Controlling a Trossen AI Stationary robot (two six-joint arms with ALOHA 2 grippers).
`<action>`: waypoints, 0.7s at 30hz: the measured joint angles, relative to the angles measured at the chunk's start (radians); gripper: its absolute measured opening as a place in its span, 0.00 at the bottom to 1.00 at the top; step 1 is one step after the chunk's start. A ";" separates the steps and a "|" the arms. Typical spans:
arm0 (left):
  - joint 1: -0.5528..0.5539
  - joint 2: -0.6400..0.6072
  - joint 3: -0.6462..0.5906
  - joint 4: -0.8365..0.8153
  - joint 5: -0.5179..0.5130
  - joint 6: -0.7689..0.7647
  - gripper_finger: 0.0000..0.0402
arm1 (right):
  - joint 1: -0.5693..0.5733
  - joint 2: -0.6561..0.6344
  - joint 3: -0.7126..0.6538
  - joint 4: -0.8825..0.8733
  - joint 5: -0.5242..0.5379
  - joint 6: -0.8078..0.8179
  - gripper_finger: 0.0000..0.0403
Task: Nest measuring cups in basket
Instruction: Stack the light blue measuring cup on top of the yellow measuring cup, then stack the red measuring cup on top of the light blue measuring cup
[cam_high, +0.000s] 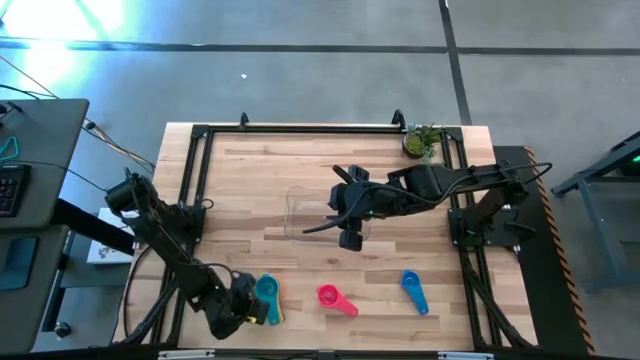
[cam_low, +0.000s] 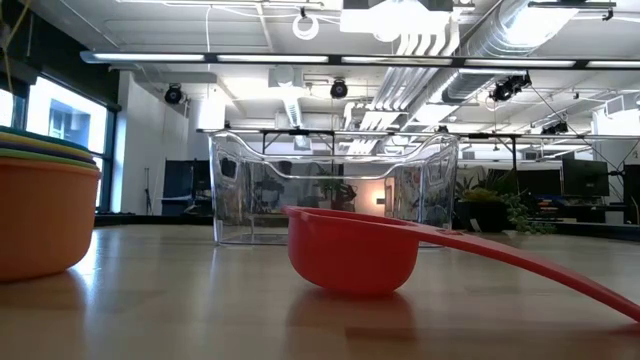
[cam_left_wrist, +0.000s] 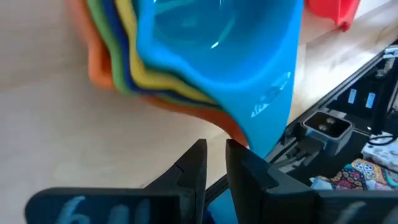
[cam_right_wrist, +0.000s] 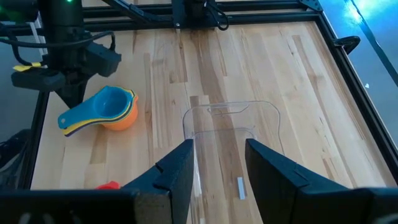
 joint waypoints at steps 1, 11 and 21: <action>0.005 0.000 0.000 -0.001 0.002 0.005 0.13 | 0.000 0.000 0.000 0.000 0.000 0.000 0.34; 0.008 0.000 0.018 0.017 0.038 0.061 0.13 | 0.000 0.000 0.000 0.000 -0.005 0.001 0.34; -0.045 -0.002 0.066 -0.035 0.034 0.197 0.13 | 0.005 0.000 0.000 -0.028 -0.148 0.160 0.34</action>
